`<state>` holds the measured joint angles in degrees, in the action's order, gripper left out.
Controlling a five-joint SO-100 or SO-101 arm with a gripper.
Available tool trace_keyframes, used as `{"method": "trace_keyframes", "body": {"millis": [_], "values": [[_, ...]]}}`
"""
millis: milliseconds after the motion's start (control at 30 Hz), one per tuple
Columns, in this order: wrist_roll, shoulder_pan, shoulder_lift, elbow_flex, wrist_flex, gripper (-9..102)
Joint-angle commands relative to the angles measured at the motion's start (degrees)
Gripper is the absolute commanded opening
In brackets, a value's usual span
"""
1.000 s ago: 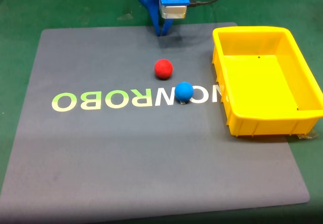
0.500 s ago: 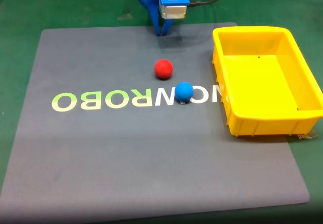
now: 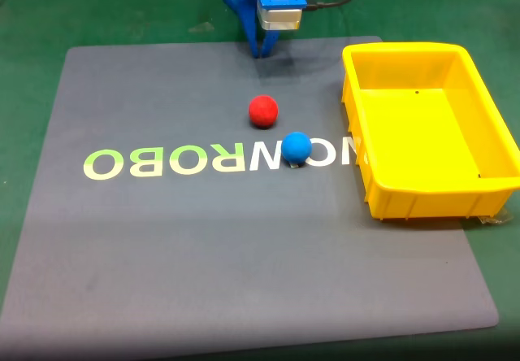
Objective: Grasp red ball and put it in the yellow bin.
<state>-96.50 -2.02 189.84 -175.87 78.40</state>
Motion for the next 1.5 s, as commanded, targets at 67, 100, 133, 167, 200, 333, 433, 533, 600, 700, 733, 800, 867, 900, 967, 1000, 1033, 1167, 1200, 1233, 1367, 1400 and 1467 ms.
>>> {"method": "trace_keyframes", "body": {"millis": [67,100,133,167,200,333,433,533,600,700,733,800,867,900,967,1000,1033,1167,1200,1233,1367,1400,1467], "values": [[-0.35,0.09,0.62,-1.67,0.97,4],[-0.62,0.09,0.53,-1.67,0.97,8],[-1.23,-0.35,0.53,-1.58,0.97,14],[-1.67,-0.88,0.53,-1.23,0.62,19],[-2.02,-1.49,0.53,-0.7,0.09,24],[-4.66,-3.16,0.53,3.52,0.35,28],[-7.56,-4.39,0.53,5.89,0.18,28],[-9.49,-5.01,-1.85,8.53,-1.76,28],[-9.23,-5.1,-8.09,11.25,-5.71,28],[-8.61,-5.54,-20.21,15.91,-13.62,28],[-8.61,-5.71,-24.26,17.4,-16.17,28],[-8.44,-6.06,-31.64,20.3,-20.92,28],[-8.88,-6.77,-38.76,23.29,-25.14,28],[-9.05,-7.03,-42.1,24.7,-27.16,28],[-9.32,-7.56,-48.34,27.42,-30.5,28],[-9.32,-7.73,-51.15,28.74,-31.9,28],[-9.32,-7.91,-53.79,29.88,-33.31,28],[-8.79,-8.0,-62.93,34.1,-37.35,27],[-8.79,-8.0,-64.78,34.89,-38.14,27],[-8.79,-7.91,-66.36,35.51,-39.11,27],[-8.26,-6.86,-71.81,37.88,-41.75,27],[-8.09,-6.59,-73.04,38.5,-42.28,27],[-7.65,-6.06,-75.67,40.17,-42.89,27]]}}
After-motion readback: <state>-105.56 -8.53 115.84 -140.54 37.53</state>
